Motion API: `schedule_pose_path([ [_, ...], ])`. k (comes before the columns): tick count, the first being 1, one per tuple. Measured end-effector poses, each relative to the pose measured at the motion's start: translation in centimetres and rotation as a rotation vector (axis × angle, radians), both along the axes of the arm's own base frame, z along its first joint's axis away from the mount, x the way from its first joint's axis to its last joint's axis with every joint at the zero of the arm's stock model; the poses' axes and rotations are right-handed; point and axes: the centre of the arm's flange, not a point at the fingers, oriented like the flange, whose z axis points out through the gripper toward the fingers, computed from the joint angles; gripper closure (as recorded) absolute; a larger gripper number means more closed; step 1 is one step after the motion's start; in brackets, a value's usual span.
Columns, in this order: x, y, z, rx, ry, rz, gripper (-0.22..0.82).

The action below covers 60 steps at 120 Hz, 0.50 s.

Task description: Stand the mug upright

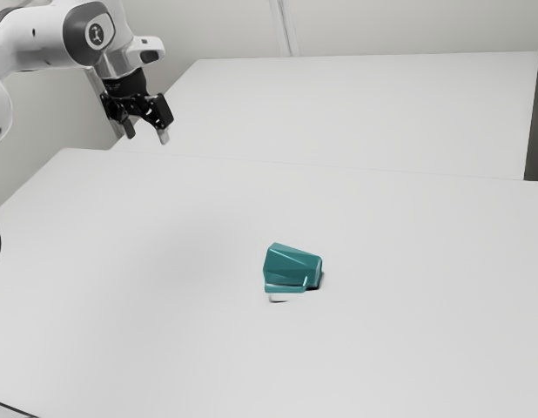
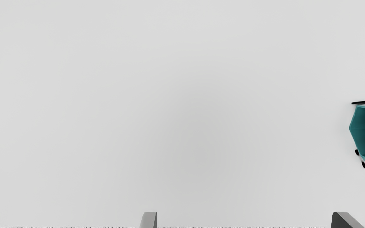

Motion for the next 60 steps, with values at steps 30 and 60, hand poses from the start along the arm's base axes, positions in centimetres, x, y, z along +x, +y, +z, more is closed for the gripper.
schedule_pose_path([
  [30, -0.1, -0.2, -0.2, -0.014, 0.009, 0.005, 0.0],
  [60, -0.4, -1.7, -2.8, -0.153, 0.05, 0.02, 0.0],
])
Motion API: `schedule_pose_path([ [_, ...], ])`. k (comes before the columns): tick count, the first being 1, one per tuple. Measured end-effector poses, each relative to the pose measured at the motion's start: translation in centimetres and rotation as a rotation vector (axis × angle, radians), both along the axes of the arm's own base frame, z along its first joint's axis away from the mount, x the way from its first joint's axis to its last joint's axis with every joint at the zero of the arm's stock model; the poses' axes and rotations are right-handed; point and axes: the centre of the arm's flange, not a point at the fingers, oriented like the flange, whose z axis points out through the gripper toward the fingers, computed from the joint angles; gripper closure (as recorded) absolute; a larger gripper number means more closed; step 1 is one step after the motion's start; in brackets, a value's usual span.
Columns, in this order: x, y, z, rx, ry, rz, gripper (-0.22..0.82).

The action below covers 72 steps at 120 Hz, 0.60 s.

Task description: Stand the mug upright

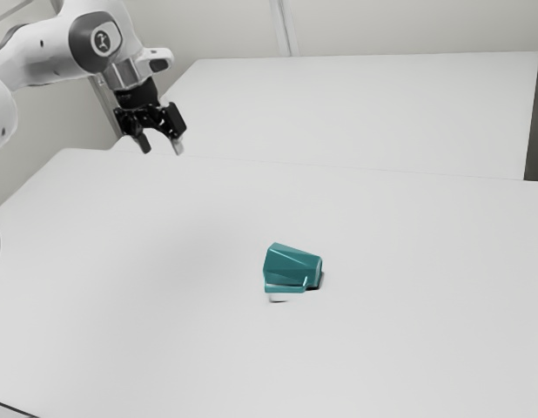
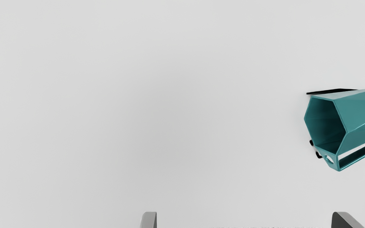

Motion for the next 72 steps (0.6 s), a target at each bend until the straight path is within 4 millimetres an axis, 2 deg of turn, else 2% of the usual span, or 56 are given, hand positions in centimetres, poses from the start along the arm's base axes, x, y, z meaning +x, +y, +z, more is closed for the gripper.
schedule_pose_path([
  [10, -0.5, 0.3, -2.4, -0.11, 0.029, 0.039, 0.0],
  [32, -0.8, -0.9, -7.7, -0.302, 0.013, 0.084, 0.0],
  [44, -0.8, -1.2, -9.7, -0.378, -0.016, 0.107, 0.0],
  [54, -1.4, -1.5, -12.3, -0.439, -0.017, 0.129, 0.0],
  [72, -2.2, -3.0, -16.0, -0.537, -0.018, 0.15, 0.0],
])
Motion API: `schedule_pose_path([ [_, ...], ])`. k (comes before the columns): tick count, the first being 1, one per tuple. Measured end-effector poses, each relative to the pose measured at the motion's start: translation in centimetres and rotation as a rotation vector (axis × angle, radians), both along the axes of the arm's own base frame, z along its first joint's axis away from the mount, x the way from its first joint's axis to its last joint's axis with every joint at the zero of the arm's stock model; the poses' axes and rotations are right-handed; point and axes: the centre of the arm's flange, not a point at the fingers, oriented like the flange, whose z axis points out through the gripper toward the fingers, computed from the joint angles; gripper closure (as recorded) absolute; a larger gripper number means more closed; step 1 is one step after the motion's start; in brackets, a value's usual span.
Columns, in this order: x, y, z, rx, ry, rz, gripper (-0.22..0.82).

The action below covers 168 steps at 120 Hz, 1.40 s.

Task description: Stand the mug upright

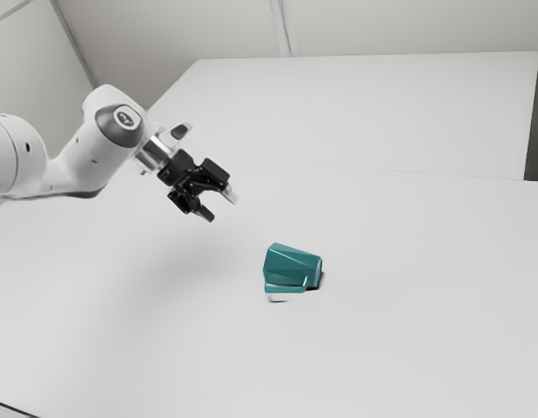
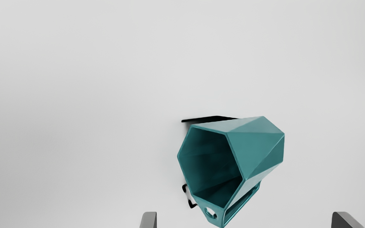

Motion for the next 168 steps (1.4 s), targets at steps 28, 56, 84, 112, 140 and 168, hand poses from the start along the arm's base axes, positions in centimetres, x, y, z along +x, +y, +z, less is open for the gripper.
schedule_pose_path([
  [28, -1.2, -2.3, -4.7, -0.082, -0.008, -0.025, 0.0],
  [56, -2.2, -5.9, -6.8, -0.147, -0.049, -0.065, 0.0],
  [84, -2.2, -7.9, -8.9, -0.182, -0.08, -0.054, 0.0],
  [112, -2.4, -8.3, -10.0, -0.202, -0.096, -0.048, 0.09],
  [140, -2.3, -8.6, -9.5, -0.204, -0.128, -0.07, 0.58],
  [168, -2.3, -9.3, -7.9, -0.201, -0.169, -0.1, 0.73],
])
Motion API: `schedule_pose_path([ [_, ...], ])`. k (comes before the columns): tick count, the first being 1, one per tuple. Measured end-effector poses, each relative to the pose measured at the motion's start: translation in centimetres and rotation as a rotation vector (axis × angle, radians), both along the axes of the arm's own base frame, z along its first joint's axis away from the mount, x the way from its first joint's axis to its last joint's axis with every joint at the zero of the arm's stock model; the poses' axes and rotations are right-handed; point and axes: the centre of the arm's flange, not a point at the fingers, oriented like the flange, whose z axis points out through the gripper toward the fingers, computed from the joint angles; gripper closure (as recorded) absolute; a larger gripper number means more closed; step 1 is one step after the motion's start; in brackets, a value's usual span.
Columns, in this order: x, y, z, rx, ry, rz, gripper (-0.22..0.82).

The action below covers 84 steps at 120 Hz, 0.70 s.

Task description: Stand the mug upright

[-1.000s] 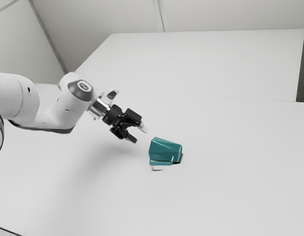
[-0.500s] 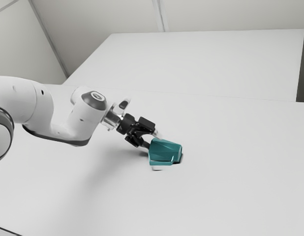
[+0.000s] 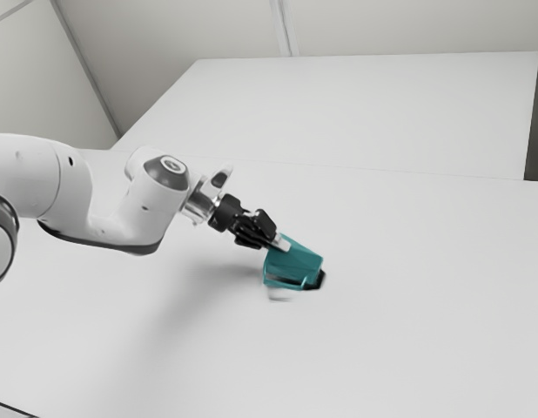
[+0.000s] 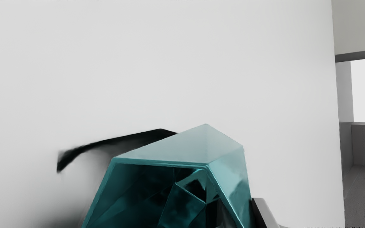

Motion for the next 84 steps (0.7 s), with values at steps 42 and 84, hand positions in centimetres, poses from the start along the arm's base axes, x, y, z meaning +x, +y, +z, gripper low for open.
schedule_pose_path([
  [42, -0.2, 0.3, 7.3, 0.087, -0.135, -0.076, 0.77],
  [84, 1.6, 2.9, 15.6, 0.623, -0.222, -0.268, 0.78],
])
